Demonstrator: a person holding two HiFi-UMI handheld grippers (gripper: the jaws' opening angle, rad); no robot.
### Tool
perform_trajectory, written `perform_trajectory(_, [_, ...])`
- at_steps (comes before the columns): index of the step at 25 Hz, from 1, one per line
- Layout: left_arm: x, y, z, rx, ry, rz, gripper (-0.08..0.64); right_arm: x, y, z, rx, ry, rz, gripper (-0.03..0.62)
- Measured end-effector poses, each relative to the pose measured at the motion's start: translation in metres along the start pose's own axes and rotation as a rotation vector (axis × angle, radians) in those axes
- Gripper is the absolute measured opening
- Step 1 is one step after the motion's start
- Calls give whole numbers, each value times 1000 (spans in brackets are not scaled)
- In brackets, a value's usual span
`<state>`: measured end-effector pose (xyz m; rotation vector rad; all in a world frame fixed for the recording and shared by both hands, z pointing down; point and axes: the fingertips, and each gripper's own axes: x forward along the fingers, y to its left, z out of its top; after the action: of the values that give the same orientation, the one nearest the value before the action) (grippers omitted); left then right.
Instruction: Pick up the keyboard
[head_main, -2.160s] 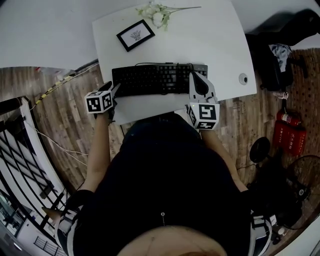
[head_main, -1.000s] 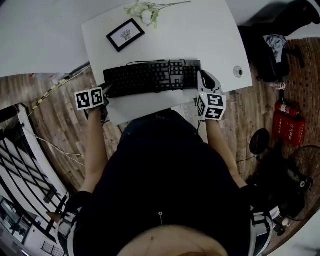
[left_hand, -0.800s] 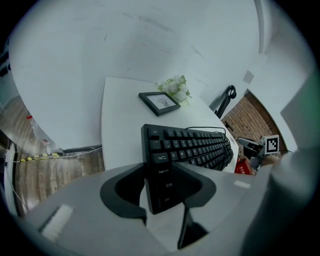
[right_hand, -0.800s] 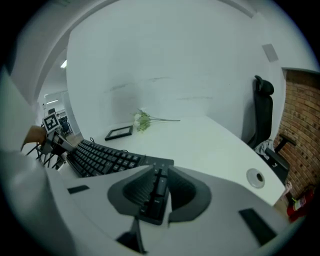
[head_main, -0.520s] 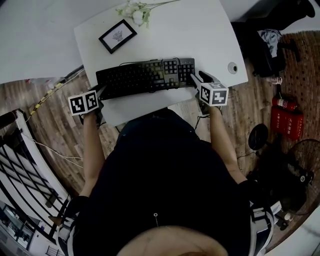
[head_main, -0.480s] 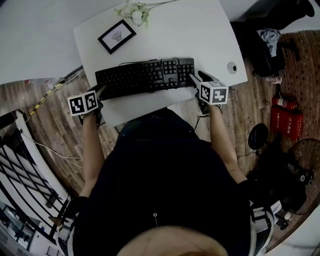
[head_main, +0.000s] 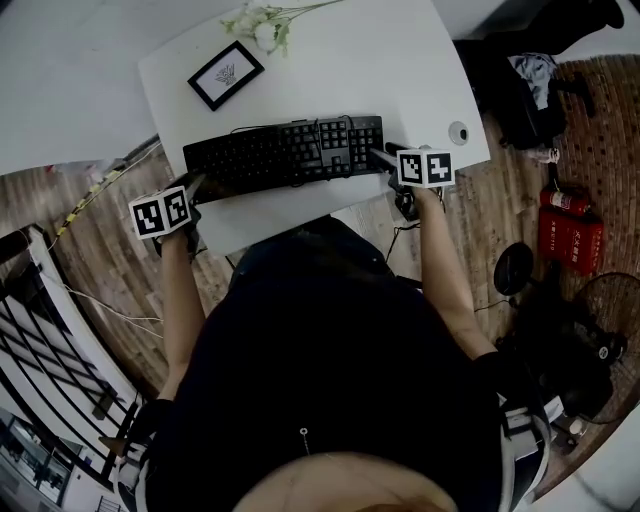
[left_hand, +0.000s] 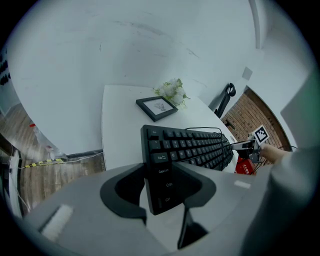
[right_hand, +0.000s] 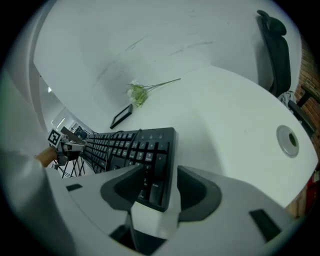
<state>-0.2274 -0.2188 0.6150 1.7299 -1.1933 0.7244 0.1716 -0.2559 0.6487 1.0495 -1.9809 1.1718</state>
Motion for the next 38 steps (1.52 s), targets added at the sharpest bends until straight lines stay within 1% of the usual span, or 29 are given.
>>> perform_trajectory(4, [-4,0,-1,3,-4,8,178,3,0,-3,35,21,26,193])
perform_trajectory(8, [-9,1,-3,7,-10,14,176,6,5,-6,40,53,49,193])
perform_trajectory(11, [-9,2,-4,5,-8,23,176,9,7,-7,60,80,73,187])
perform_trajectory(18, [-4,-3,0,-9,-1,38,176,12,-1,-3,74,142,90,184])
perform_trajectory(21, [-3,-4,0,-16,1,38,176,11,-2,-2,71,151,77,179])
perform_trajectory(27, [-2,-3,-1,-21,-4,37,175,7,-1,-2,85,134,19,169])
perform_trajectory(31, [-4,-1,5,-10,-17,44,175,6,1,-4,89,138,-2,157])
perform_trajectory(34, [-9,0,10,7,-33,55,175,1,4,-4,98,118,-5,153])
perform_trajectory(38, [-23,-5,20,29,-81,55,175,-14,10,5,90,62,-19,150])
